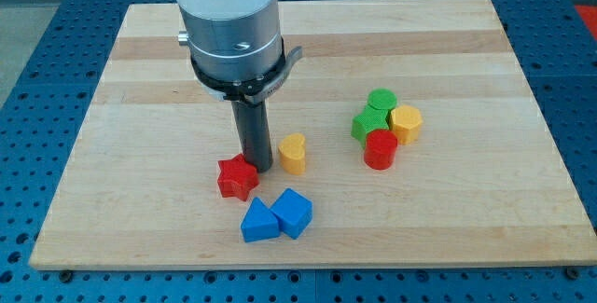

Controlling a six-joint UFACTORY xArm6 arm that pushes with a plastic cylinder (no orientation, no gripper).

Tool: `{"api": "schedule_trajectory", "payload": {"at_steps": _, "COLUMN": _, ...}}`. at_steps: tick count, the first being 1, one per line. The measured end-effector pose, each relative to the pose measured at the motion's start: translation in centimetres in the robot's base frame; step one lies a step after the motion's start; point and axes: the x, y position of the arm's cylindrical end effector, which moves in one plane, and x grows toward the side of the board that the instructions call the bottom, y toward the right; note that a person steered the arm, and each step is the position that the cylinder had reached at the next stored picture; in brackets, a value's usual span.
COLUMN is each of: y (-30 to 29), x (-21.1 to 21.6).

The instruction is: Move the yellow heart left to the green blocks

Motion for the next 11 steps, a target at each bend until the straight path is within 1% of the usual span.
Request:
{"api": "schedule_trajectory", "payload": {"at_steps": 1, "y": 0.0, "x": -0.5}}
{"api": "schedule_trajectory", "payload": {"at_steps": 2, "y": 0.2, "x": -2.0}}
{"api": "schedule_trajectory", "payload": {"at_steps": 3, "y": 0.2, "x": -1.3}}
{"api": "schedule_trajectory", "payload": {"at_steps": 4, "y": 0.3, "x": 1.5}}
{"api": "schedule_trajectory", "payload": {"at_steps": 5, "y": 2.3, "x": 2.2}}
{"api": "schedule_trajectory", "payload": {"at_steps": 6, "y": 5.4, "x": 1.3}}
{"api": "schedule_trajectory", "payload": {"at_steps": 7, "y": 6.0, "x": -1.7}}
{"api": "schedule_trajectory", "payload": {"at_steps": 8, "y": 6.0, "x": -3.3}}
{"api": "schedule_trajectory", "payload": {"at_steps": 9, "y": 6.0, "x": -1.7}}
{"api": "schedule_trajectory", "payload": {"at_steps": 10, "y": 4.2, "x": -0.6}}
{"api": "schedule_trajectory", "payload": {"at_steps": 11, "y": 2.4, "x": -3.0}}
